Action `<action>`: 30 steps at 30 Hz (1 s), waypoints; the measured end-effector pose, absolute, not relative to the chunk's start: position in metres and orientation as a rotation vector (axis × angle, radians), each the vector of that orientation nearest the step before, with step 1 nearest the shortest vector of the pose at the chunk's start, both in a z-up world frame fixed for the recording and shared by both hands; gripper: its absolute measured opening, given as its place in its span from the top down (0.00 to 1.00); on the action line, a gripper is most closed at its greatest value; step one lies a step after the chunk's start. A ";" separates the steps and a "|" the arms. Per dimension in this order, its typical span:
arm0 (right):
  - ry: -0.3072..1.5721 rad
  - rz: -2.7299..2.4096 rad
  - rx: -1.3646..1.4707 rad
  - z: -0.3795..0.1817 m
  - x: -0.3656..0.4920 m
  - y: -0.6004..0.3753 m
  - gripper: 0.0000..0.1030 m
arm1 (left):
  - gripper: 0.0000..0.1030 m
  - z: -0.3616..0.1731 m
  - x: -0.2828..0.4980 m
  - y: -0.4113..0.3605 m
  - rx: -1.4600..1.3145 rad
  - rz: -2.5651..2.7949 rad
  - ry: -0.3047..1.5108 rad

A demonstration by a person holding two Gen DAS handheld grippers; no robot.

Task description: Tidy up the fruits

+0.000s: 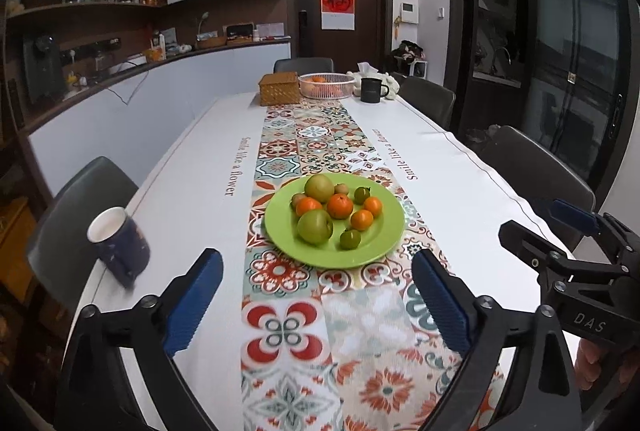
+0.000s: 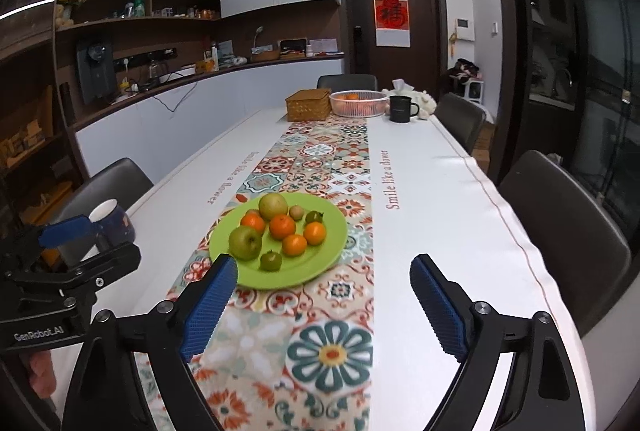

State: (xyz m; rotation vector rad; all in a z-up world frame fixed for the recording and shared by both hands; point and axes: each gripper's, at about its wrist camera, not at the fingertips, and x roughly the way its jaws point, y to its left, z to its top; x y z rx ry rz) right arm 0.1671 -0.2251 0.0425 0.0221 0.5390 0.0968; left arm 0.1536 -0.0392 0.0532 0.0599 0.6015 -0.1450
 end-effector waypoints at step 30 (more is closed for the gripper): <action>0.491 0.050 0.011 0.033 0.079 -0.213 0.10 | 0.00 0.046 0.073 -0.022 0.034 -0.121 0.531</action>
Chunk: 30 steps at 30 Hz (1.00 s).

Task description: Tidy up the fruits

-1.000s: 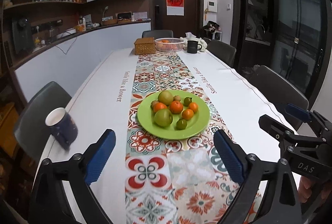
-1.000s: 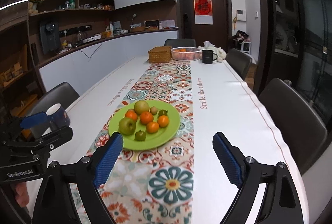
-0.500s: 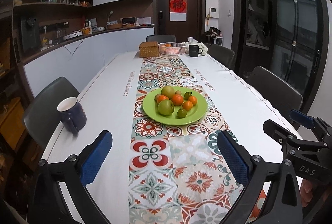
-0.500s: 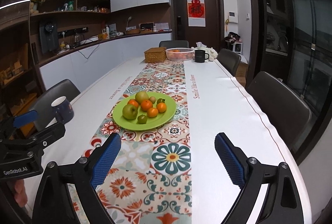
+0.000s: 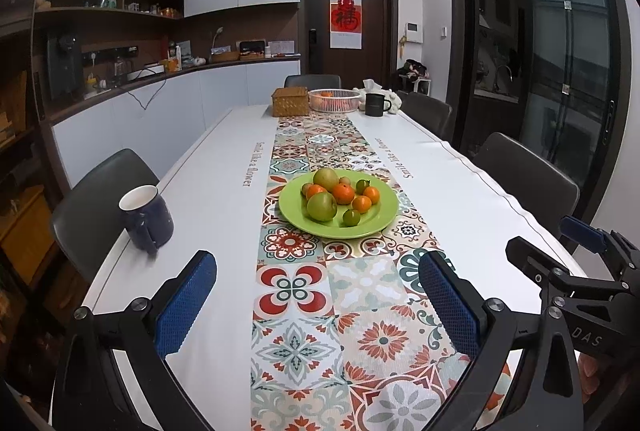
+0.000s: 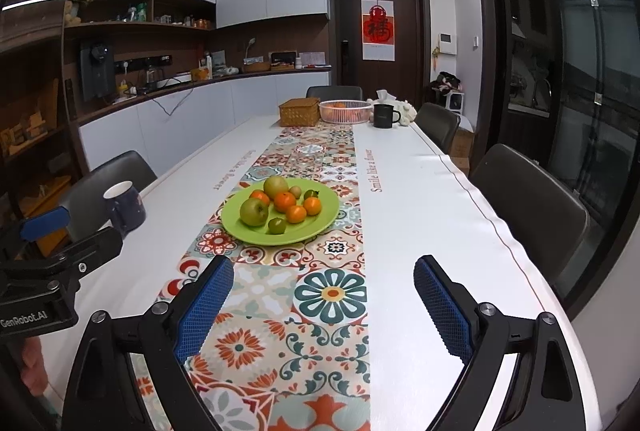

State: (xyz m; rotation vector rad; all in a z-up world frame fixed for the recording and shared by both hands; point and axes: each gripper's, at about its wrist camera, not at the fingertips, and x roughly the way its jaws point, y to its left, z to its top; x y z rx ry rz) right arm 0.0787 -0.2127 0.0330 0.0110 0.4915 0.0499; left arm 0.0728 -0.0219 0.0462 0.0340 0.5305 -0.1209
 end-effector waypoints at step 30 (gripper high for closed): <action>0.523 0.060 0.009 0.024 0.067 -0.213 0.10 | 0.00 0.040 0.057 -0.019 0.041 -0.097 0.547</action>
